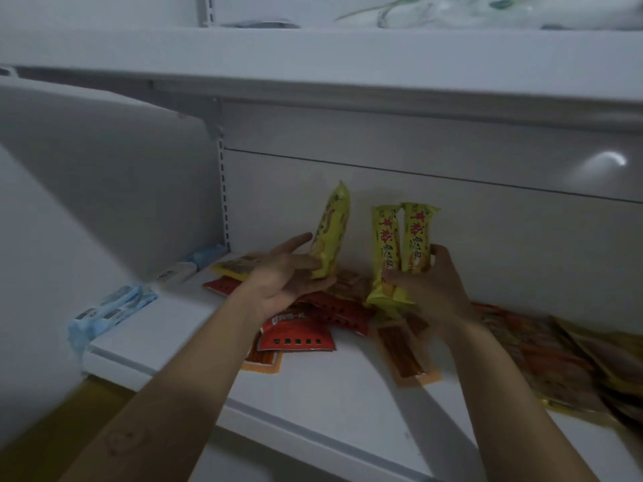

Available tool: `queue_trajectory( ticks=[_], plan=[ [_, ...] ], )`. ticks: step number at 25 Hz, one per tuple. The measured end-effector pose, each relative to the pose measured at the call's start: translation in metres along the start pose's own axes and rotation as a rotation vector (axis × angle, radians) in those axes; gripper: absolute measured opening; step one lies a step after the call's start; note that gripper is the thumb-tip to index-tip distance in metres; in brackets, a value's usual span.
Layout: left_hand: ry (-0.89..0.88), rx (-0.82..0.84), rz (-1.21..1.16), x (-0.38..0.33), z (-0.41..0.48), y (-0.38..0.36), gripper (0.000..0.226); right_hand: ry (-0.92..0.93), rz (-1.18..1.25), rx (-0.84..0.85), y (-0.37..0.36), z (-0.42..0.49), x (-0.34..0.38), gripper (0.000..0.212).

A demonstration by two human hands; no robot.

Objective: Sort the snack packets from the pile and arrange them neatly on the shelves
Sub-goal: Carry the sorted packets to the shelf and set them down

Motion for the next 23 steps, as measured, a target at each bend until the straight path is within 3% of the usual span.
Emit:
queue_trajectory(
  ticks=[4, 9, 14, 17, 19, 23],
  plan=[
    [0.007, -0.095, 0.379, 0.022, 0.013, -0.025, 0.043, -0.035, -0.028, -0.085, 0.065, 0.004, -0.017, 0.062],
    [-0.018, -0.271, 0.895, 0.04, 0.022, -0.059, 0.022, -0.106, -0.031, -0.004, 0.079, 0.005, -0.052, 0.059],
    [0.005, -0.301, 1.68, 0.07, 0.052, -0.087, 0.053, -0.16, -0.032, 0.041, 0.077, 0.002, -0.084, 0.06],
    [0.035, -0.348, 1.834, 0.086, 0.059, -0.091, 0.076, -0.156, -0.004, 0.068, 0.069, -0.002, -0.097, 0.07],
    [0.063, -0.356, 1.811, 0.094, 0.063, -0.093, 0.086, -0.138, -0.026, 0.063, 0.066, -0.004, -0.101, 0.076],
    [0.077, -0.296, 1.764, 0.105, 0.066, -0.095, 0.077, -0.136, -0.107, 0.056, 0.067, -0.008, -0.104, 0.079]
  ],
)
Point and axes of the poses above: each hand's wrist, its own z-axis towards the middle knuckle, its own y-axis out of the back of the hand, x = y × z, the point moved 10 cm from there along z, towards the middle knuckle, and after that the axes turned 4 degrees about y, right-handed, at the moved point
